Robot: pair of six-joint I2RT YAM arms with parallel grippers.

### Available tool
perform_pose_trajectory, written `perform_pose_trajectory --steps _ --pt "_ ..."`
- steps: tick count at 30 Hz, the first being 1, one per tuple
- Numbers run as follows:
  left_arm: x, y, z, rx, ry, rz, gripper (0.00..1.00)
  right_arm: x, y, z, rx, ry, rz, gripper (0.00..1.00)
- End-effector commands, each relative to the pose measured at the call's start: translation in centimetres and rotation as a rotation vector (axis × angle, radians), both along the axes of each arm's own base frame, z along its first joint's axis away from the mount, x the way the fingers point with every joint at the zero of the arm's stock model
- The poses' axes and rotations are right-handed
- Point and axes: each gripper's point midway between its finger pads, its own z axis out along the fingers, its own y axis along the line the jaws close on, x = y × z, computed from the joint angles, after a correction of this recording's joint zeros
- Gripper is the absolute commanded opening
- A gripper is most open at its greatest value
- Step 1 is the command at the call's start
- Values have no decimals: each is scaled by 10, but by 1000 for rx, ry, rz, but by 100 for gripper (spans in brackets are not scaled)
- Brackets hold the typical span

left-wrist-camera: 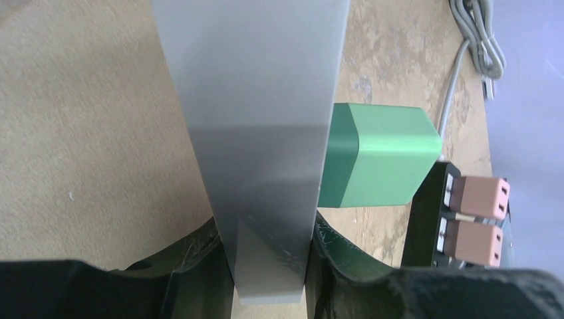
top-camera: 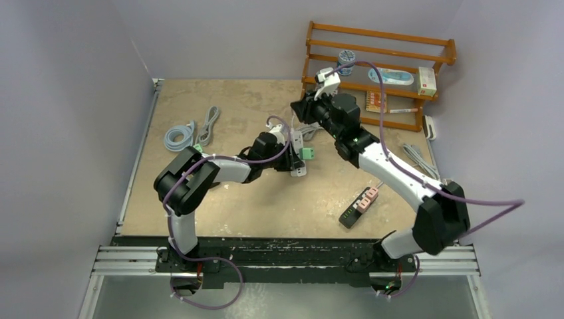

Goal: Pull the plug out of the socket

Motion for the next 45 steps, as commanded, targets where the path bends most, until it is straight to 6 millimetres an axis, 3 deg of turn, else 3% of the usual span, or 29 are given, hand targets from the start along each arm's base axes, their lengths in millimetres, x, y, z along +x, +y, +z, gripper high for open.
perform_pose_trajectory --steps 1,4,6,10,13,19,22,26,31,33,34,39,42,45 --pt "-27 -2 9 0 -13 -159 0 33 26 25 65 -19 138 0" --pt "-48 -4 34 -75 -14 -230 0 71 33 33 69 -16 119 0" --pt "-63 -1 50 -119 -21 -264 0 99 43 22 92 28 171 0" --pt "-88 16 53 -52 -12 -330 0 146 72 -13 99 153 326 0" --pt "-103 23 52 -42 21 -363 0 166 96 -52 76 238 376 0" --pt "-125 37 68 -81 35 -339 0 168 114 -112 90 286 394 0" --pt "-132 46 68 -58 54 -320 0 174 117 -138 72 330 395 0" --pt "-131 51 58 -31 83 -286 0 174 119 -158 83 371 384 0" --pt "-121 51 53 0 107 -231 0 172 119 -175 90 399 385 22" --pt "-116 53 53 14 103 -211 0 171 118 -175 86 401 383 33" --pt "-114 54 53 25 97 -199 0 171 117 -172 83 397 380 45" --pt "-99 60 49 49 94 -137 0 173 97 -122 40 270 319 68" --pt "-84 64 51 35 94 -79 0 164 72 -73 72 179 282 69" --pt "-69 73 49 38 98 -14 0 136 46 -32 91 110 225 68"
